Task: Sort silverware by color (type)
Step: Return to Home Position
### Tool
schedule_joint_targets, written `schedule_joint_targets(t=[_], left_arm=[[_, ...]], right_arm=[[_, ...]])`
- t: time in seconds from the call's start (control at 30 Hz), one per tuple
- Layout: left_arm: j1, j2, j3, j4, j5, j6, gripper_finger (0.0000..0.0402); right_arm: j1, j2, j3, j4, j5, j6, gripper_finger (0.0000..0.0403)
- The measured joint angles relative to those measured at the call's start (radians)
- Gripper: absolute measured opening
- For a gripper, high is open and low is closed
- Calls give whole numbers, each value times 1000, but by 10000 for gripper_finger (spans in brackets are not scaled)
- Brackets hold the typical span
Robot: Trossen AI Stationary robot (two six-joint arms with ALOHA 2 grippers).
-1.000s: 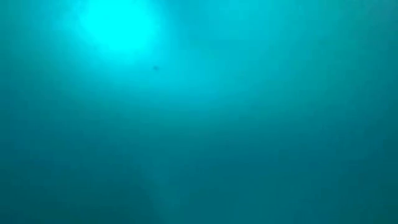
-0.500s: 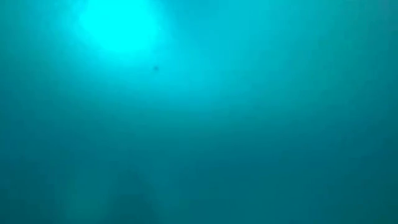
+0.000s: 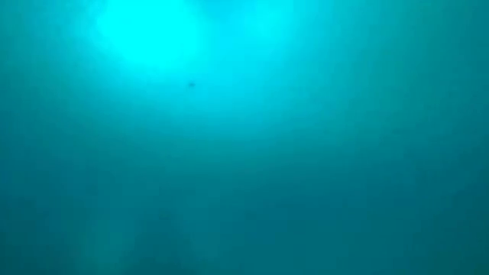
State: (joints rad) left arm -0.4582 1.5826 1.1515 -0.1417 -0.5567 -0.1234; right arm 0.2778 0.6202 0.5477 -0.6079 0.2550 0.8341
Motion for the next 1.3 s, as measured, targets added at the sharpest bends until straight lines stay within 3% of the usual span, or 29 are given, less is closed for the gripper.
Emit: schedule_joint_targets(t=[0.3, 0.63, 0.9, 1.13, 1.3], left_arm=[[-130, 0, 0, 0, -304, -31, 77], [-220, 0, 0, -7, -569, -154, 77], [-238, 0, 0, -26, -587, -205, 77], [-243, 0, 0, -32, -588, -205, 77], [-244, 0, 0, -36, -588, -205, 77]], right_arm=[[-381, -163, -94, -2, 0, 0, 139], [-672, -319, -176, 0, 0, 0, 139], [-829, -460, -303, -7, 1, 0, 139], [-848, -609, -367, -23, -6, 1, 139], [-848, -615, -355, -33, -20, 1, 139]])
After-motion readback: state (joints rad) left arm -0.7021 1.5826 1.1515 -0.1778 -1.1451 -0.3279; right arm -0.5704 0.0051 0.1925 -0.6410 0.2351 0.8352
